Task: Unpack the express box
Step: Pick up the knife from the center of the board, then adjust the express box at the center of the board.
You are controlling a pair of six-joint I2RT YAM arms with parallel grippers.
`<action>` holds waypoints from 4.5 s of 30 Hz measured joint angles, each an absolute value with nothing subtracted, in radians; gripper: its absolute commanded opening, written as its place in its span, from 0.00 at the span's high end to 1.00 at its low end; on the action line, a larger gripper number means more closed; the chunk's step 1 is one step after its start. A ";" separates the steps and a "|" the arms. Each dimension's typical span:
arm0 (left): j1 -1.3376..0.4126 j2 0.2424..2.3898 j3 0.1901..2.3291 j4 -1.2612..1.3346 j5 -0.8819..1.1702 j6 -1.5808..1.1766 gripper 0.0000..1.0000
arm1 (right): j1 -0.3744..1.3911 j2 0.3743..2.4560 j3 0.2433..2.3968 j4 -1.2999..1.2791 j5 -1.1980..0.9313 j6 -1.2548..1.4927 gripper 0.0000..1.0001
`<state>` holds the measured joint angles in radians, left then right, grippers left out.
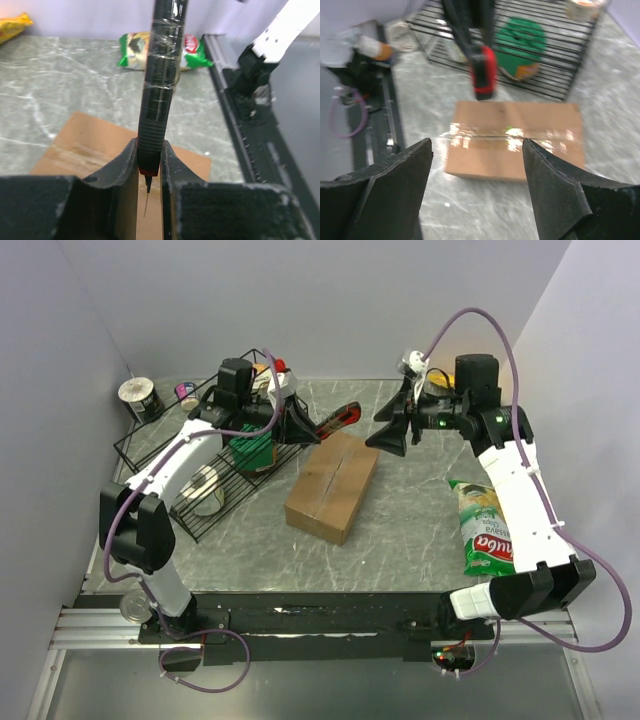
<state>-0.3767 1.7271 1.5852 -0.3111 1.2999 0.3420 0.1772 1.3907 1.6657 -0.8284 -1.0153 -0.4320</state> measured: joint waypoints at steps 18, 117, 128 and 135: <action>-0.398 1.705 1.496 -0.073 1.306 0.093 0.99 | 0.345 1.377 1.589 -0.599 -0.947 -0.279 0.26; -0.474 1.485 0.968 -0.595 0.660 0.908 0.99 | 0.261 1.778 1.616 -0.389 -0.105 -0.372 1.00; -0.388 1.571 1.100 -0.581 0.648 0.907 0.99 | 0.313 1.672 1.338 -0.364 -0.101 -0.411 1.00; -0.351 1.613 1.133 -0.516 0.646 0.852 0.99 | 0.378 1.399 1.168 -0.471 -0.100 -0.405 1.00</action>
<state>-0.3511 1.6135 1.1332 -0.5163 0.6456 0.8516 0.3779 1.3994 1.1675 -0.4709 -0.1001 -0.4046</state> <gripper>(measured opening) 0.018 0.319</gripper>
